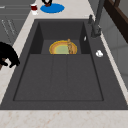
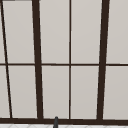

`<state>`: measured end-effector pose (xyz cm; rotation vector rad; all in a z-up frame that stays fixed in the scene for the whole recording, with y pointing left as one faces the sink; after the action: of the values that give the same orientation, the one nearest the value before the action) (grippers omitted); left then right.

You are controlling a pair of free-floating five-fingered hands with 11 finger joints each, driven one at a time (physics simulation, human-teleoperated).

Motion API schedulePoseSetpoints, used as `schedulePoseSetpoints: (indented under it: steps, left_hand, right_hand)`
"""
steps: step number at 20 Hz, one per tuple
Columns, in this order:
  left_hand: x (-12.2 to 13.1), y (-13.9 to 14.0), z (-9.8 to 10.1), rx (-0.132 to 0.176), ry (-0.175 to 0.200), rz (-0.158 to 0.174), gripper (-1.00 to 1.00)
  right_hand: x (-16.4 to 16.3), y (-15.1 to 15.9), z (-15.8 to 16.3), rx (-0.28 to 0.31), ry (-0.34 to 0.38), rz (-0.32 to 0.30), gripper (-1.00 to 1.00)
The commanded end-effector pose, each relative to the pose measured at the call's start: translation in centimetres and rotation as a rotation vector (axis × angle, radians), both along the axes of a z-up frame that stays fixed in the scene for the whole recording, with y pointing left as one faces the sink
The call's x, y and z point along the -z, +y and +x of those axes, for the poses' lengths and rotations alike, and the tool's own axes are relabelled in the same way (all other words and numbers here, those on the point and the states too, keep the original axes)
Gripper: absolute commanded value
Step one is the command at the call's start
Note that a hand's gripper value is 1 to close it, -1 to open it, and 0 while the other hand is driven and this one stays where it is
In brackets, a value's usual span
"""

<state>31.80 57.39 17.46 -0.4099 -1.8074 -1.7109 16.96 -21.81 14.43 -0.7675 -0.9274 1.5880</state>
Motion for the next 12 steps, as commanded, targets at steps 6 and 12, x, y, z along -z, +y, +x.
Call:
schedulePoseSetpoints:
  steps: [6,12]
  left_hand:
    - [5.5,1.9,1.4,0.014,-0.040,-0.044,1.00]
    - [4.4,3.0,4.3,0.045,0.117,-0.103,1.00]
  right_hand:
    - [0.0,0.0,0.0,0.000,0.000,0.000,0.00]
    - [0.0,0.0,0.0,0.000,0.000,0.000,0.00]
